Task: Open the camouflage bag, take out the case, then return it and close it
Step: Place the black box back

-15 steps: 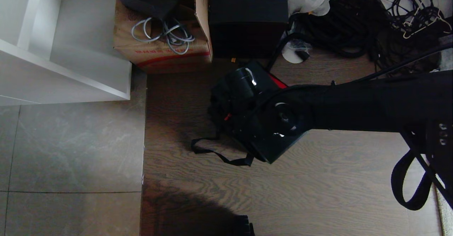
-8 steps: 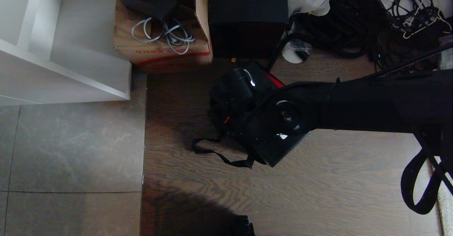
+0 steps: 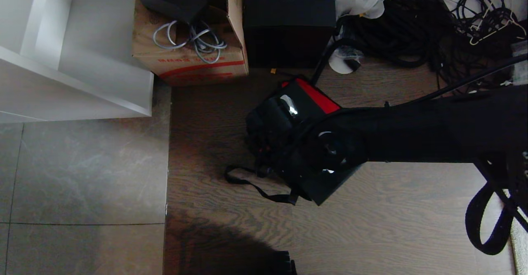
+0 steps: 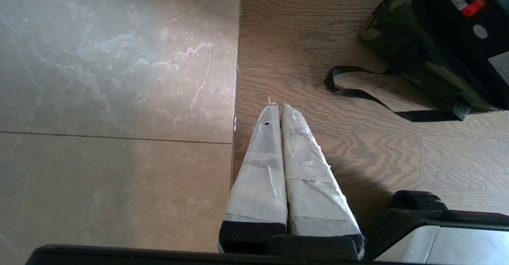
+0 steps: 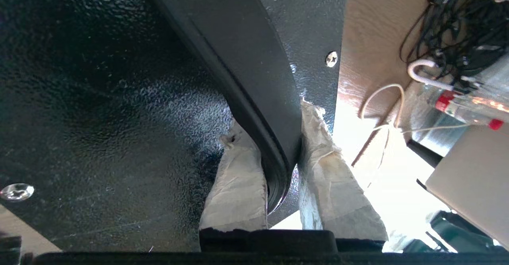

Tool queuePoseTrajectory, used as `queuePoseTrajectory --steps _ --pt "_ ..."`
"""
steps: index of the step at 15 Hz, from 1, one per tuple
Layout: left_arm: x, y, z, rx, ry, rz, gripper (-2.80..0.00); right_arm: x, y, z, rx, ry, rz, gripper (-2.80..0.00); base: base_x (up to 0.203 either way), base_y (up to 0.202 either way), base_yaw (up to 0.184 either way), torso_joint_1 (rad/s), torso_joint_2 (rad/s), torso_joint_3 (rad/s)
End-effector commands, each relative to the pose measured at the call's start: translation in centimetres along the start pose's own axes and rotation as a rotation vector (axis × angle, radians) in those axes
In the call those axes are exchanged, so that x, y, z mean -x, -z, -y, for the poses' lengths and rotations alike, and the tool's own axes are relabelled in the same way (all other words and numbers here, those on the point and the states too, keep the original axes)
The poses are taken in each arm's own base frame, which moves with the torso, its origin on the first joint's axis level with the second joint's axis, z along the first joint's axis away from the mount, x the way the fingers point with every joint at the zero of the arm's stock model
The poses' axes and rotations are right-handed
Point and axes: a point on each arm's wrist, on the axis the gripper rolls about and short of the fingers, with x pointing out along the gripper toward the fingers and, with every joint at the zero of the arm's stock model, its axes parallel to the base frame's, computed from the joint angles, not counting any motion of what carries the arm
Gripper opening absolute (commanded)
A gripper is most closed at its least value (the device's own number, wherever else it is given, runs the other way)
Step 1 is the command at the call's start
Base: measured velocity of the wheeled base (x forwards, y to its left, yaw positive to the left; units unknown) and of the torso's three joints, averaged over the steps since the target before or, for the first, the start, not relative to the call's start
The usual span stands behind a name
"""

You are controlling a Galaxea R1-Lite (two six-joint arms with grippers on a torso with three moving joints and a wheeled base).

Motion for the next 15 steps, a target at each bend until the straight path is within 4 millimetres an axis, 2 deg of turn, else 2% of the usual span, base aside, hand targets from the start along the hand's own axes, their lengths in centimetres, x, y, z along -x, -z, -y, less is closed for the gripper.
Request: queuePoseTrajectory --steps 1,8,15 --pt "-0.1 0.2 0.0 0.001 -0.001 -0.007 -2.8 -0.2 0.0 -0.2 0.008 0.001 -0.002 -2.8 0.0 0.0 0.0 0.0 0.0 0.0" --pt "-0.1 0.2 0.0 0.001 -0.001 -0.009 -2.8 -0.8 -0.5 -1.9 0.002 -0.005 0.004 -2.8 0.0 0.0 0.0 0.0 0.0 0.0" --pt "-0.1 0.2 0.0 0.001 0.0 -0.007 -2.8 -1.1 -0.1 -3.7 0.03 -0.01 -0.001 -2.8 0.0 0.0 0.0 0.0 0.0 0.0"
